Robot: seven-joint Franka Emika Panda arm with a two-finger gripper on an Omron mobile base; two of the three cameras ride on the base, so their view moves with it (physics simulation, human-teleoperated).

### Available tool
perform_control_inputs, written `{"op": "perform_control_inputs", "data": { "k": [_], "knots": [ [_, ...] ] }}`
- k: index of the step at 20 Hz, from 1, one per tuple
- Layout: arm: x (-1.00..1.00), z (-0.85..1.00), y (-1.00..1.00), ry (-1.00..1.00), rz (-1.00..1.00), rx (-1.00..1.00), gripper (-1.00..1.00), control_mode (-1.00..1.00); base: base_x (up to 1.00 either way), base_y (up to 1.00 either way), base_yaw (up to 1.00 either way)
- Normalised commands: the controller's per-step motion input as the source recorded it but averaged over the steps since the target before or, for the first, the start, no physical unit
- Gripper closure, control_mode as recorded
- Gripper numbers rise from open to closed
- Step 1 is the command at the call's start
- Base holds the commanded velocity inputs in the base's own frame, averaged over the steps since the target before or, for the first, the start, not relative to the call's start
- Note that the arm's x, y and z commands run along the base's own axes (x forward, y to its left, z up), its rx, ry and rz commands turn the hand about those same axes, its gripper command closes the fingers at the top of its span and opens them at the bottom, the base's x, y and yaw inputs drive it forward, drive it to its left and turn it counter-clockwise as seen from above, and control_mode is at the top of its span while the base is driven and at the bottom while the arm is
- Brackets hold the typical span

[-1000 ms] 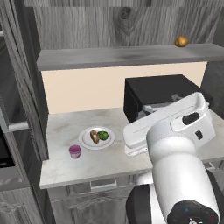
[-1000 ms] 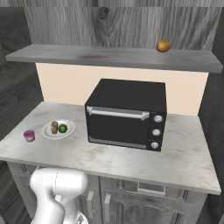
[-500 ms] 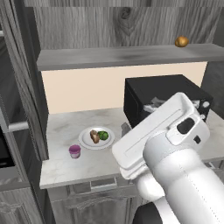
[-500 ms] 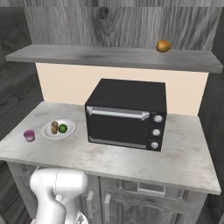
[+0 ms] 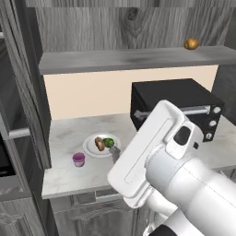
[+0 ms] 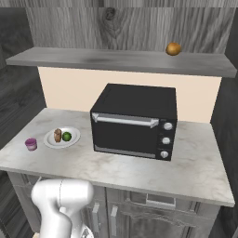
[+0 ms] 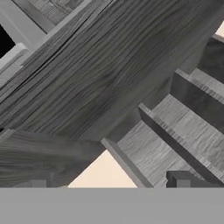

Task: Pick the avocado and bread from the counter and place them on the plate. Then pick the jam from the cabinet and place it next to the plate. Lastly close the cabinet door.

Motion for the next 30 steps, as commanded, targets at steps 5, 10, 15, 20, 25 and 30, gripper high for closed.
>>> {"op": "perform_control_inputs", "data": {
  "k": [5, 10, 15, 20, 25, 30],
  "knots": [
    [-0.12, -0.06, 0.49, -0.02, 0.15, -0.12, -1.0, -1.0, 0.0, 0.0, 0.0],
    [-0.01, -0.02, 0.17, 0.0, 0.01, -0.05, -1.0, -1.0, 0.0, 0.0, 0.0],
    [-0.06, 0.0, 0.25, 0.0, 0.01, -0.01, -1.0, -1.0, 0.0, 0.0, 0.0],
    [-0.11, 0.0, 0.25, 0.0, 0.03, -0.01, -1.0, -1.0, 0.0, 0.0, 0.0],
    [-0.03, 0.0, 0.18, 0.0, 0.04, 0.0, -1.0, -1.0, 0.0, 0.0, 0.0],
    [-0.09, 0.0, 0.11, -0.02, 0.05, 0.0, -1.0, -1.0, 0.0, 0.0, 0.0]
  ]
}}
